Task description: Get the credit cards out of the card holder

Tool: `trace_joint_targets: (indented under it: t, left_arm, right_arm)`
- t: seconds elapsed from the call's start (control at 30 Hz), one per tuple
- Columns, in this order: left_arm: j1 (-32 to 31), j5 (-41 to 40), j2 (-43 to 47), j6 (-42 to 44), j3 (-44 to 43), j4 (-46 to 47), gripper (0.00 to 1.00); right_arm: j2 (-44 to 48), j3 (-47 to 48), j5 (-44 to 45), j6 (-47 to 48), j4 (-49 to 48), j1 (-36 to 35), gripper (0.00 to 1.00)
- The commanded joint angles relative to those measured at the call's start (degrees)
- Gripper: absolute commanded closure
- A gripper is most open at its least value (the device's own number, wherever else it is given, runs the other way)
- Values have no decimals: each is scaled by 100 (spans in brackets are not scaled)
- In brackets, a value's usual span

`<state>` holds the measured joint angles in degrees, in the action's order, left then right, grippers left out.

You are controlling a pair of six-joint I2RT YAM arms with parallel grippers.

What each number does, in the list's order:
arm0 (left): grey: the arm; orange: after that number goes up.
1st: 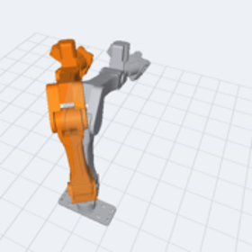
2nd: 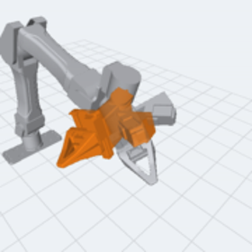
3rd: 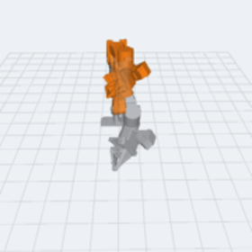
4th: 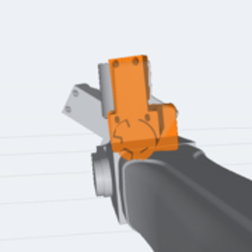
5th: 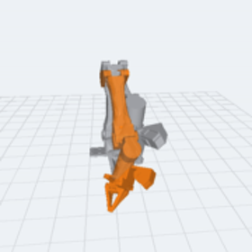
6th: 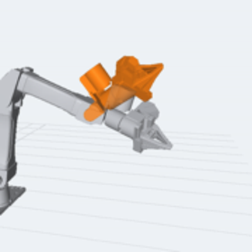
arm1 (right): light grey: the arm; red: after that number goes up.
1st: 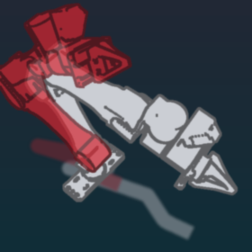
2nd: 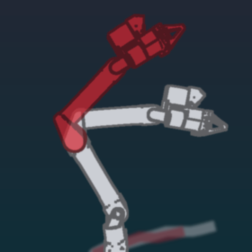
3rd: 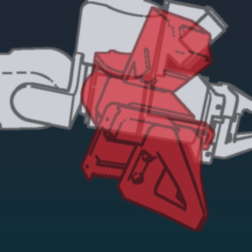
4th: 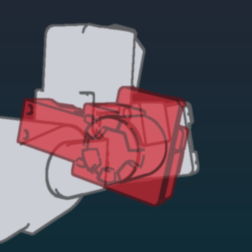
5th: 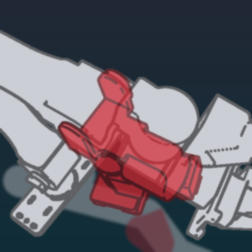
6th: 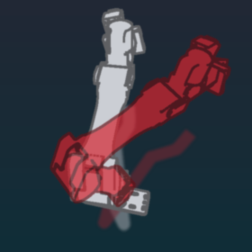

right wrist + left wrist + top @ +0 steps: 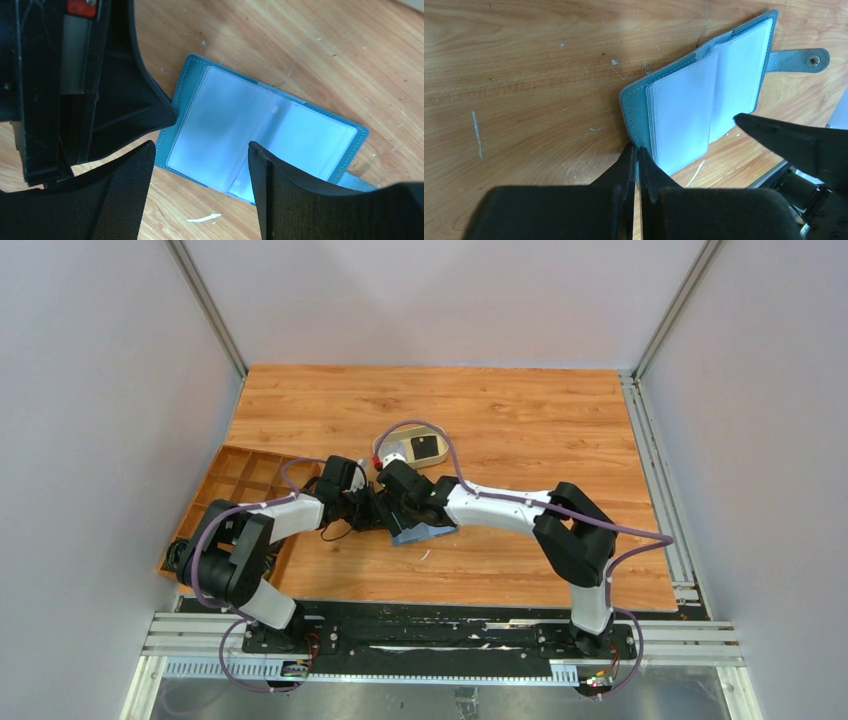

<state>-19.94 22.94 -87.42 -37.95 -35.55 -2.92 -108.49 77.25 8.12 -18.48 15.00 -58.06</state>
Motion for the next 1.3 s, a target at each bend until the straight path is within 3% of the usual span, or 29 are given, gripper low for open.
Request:
trace_joint_targets:
  t: [0.0, 0.63, 1.07, 1.27]
  left_arm:
    - [17, -101, -80, 43, 152, -207, 100]
    - [17, -188, -30, 81, 100, -379, 100]
    - [17, -245, -29, 207, 48, -555, 100]
    - [17, -263, -16, 234, 65, -569, 100]
  right_arm:
    - [-262, 46, 337, -40, 110, -201, 28]
    - [-337, -421, 510, -112, -28, -298, 28]
    - [-193, -526, 1781, 160, 404, -205, 28]
    - [-32, -651, 1954, 152, 490, -29, 27]
